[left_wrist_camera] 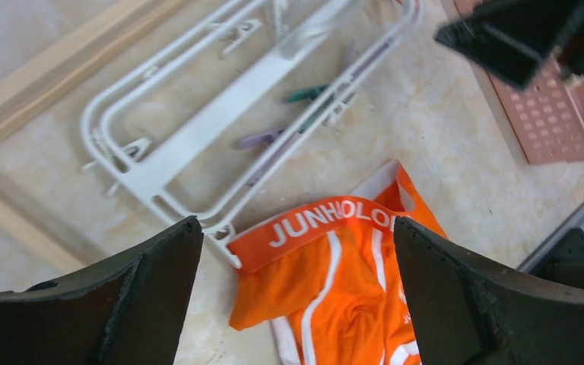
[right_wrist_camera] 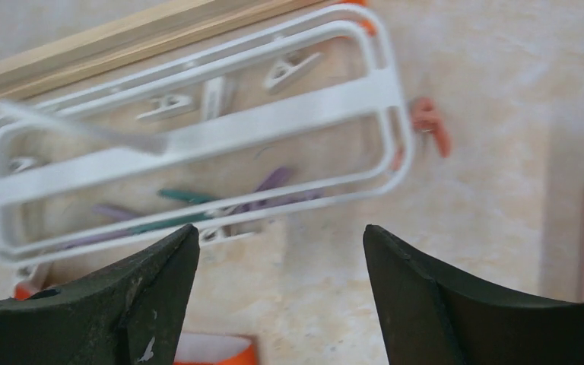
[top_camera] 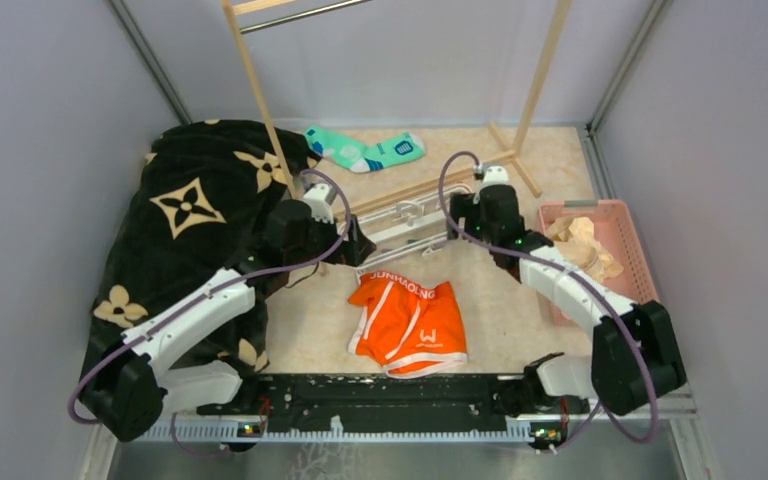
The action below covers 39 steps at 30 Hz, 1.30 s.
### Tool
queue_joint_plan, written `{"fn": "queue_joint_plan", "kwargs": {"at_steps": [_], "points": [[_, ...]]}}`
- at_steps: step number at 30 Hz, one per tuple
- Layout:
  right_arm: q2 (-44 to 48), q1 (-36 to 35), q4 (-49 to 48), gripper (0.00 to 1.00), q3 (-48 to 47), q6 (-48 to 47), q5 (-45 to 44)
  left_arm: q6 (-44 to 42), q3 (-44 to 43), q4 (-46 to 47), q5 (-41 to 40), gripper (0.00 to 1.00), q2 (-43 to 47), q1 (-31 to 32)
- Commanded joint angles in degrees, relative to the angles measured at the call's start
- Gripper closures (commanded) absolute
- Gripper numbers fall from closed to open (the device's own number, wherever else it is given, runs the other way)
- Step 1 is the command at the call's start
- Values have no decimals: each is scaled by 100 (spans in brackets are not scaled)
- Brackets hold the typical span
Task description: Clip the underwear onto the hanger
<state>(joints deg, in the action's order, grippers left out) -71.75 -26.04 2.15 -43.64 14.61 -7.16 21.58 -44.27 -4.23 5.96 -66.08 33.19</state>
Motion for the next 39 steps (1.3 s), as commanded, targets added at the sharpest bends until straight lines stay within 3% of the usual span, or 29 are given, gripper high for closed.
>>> {"fn": "queue_joint_plan", "kwargs": {"at_steps": [1, 8, 13, 17, 20, 25, 31, 39], "points": [[-552, 849, 358, 22, -927, -86, 129, -69, -342, -198, -566, 1, -171, 444], [-1958, 1659, 1395, 31, -2498, -950, 1174, -155, -401, -357, -657, 1, -217, 548], [-2762, 1942, 2069, 48, -3322, -1521, 1893, -237, -417, -538, -584, 1, -140, 565], [-3238, 2107, 2495, 49, -3760, -1832, 2594, -298, -399, -585, -542, 2, -58, 566], [-3481, 2129, 2767, 45, -3988, -2026, 2741, -331, -414, -642, -536, 2, -28, 566], [-3628, 2130, 2908, 46, -4052, -2102, 2713, -376, -432, -667, -538, 2, 14, 566], [-3727, 2130, 2977, 54, -3926, -2089, 2594, -489, -464, -679, -500, 1, 24, 566], [-3363, 2130, 2239, 80, -3208, -1213, 2498, -746, -459, -578, -587, 1, 168, 566]]}}
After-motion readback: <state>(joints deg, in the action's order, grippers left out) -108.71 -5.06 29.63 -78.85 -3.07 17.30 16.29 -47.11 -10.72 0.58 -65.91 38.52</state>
